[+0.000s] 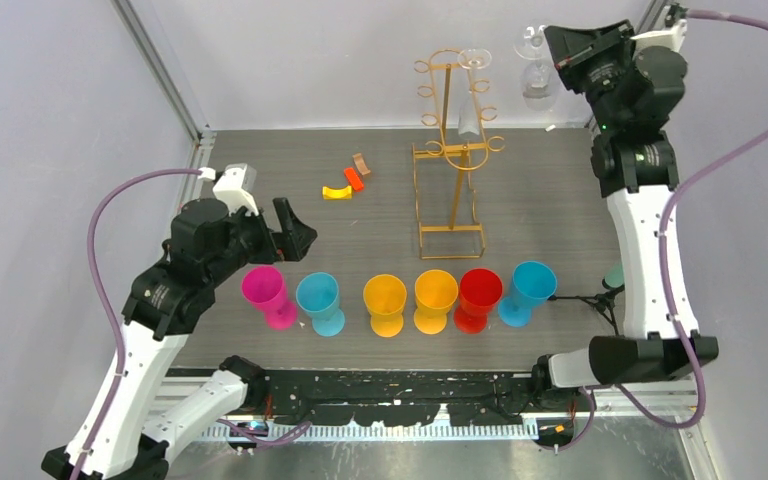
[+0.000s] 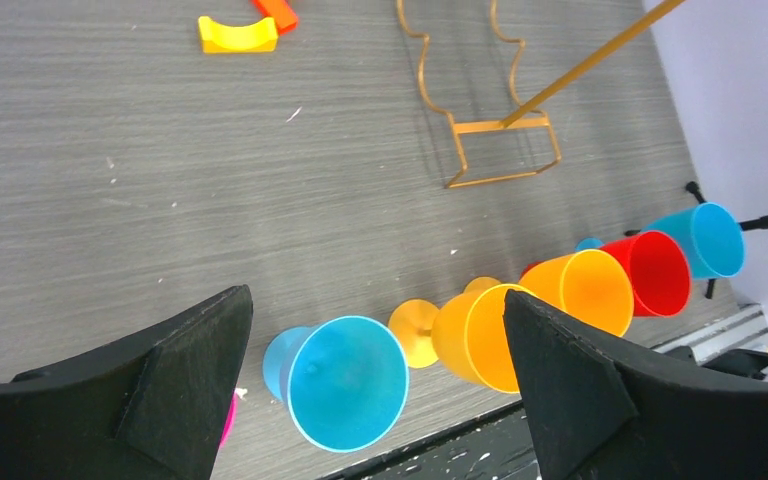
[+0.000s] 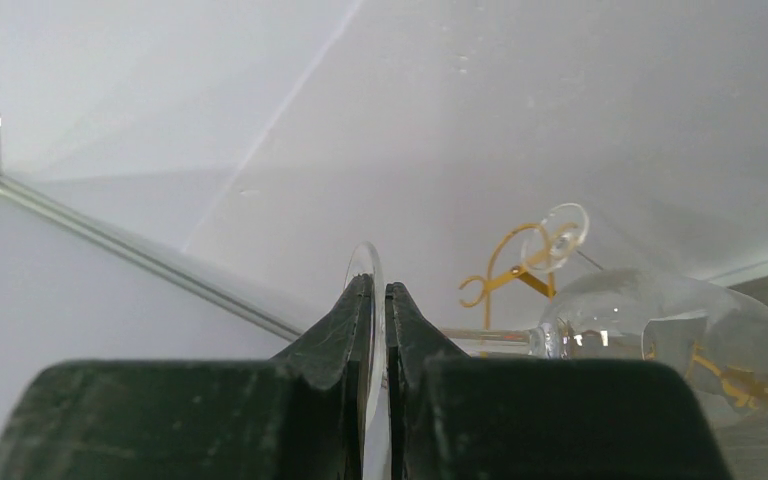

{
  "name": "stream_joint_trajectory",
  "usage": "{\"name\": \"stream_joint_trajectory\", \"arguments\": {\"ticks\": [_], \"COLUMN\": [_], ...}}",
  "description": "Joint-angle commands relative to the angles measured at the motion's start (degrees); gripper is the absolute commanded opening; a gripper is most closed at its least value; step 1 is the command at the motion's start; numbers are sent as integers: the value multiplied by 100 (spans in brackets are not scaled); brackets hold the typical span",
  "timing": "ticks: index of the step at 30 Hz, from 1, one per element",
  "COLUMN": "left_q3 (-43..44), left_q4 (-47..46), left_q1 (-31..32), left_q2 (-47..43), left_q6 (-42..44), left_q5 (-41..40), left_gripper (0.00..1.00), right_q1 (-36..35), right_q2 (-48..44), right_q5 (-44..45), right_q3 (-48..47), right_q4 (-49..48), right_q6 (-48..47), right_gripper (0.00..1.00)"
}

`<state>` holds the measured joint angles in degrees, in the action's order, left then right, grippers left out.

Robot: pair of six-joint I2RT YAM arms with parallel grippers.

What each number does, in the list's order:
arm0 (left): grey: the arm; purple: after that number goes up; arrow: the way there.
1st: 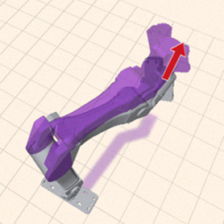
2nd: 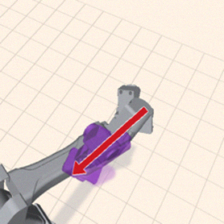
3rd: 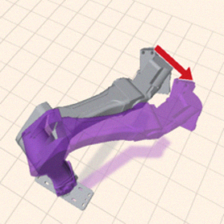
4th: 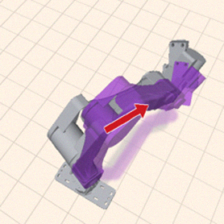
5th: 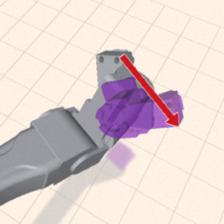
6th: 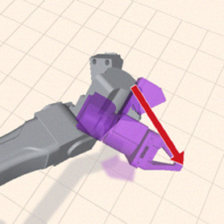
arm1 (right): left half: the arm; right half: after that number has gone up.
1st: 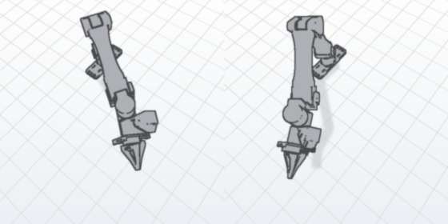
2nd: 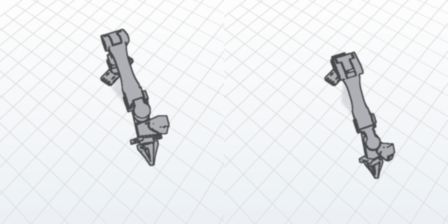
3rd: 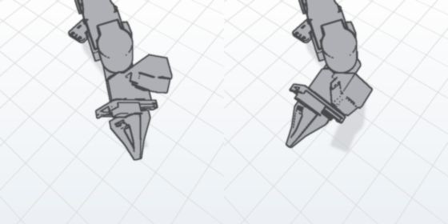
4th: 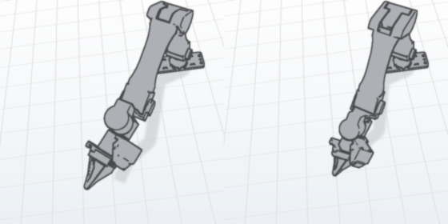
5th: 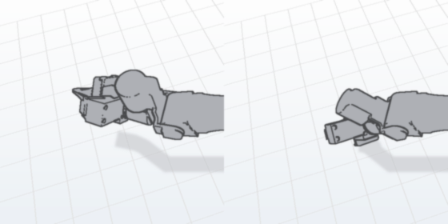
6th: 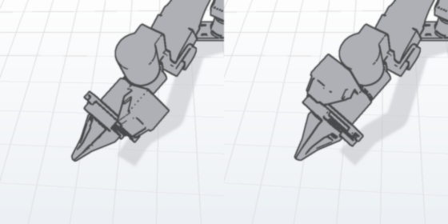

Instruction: Take the wine glass off the wine glass rack

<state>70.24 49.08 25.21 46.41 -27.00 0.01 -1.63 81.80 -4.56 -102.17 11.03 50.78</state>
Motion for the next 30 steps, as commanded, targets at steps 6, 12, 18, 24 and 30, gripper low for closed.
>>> {"name": "stream_joint_trajectory", "arguments": {"ticks": [6,12,18,24,30], "left_q3": [18,288,502,574,642], "left_q4": [-1840,-2495,-3042,-3371,-3613], "left_q1": [-8,-8,-8,-8,-8], "left_q2": [-259,-383,-396,-413,-71], "left_q6": [334,513,892,1329,1725], "left_q5": [2248,2498,2887,2853,3022], "left_gripper": [100,100,100,100,89], "right_q1": [-31,-787,-2087,-2894,-3248], "right_q2": [-697,-772,-652,-487,-339], "right_q5": [-1474,-1902,-1686,-1633,-1980], "right_q3": [275,128,169,591,829], "right_q4": [-1251,-1445,-968,-1035,-1076], "right_q6": [1849,2369,2451,2792,3158], "right_gripper": [0,0,0,0,0]}}
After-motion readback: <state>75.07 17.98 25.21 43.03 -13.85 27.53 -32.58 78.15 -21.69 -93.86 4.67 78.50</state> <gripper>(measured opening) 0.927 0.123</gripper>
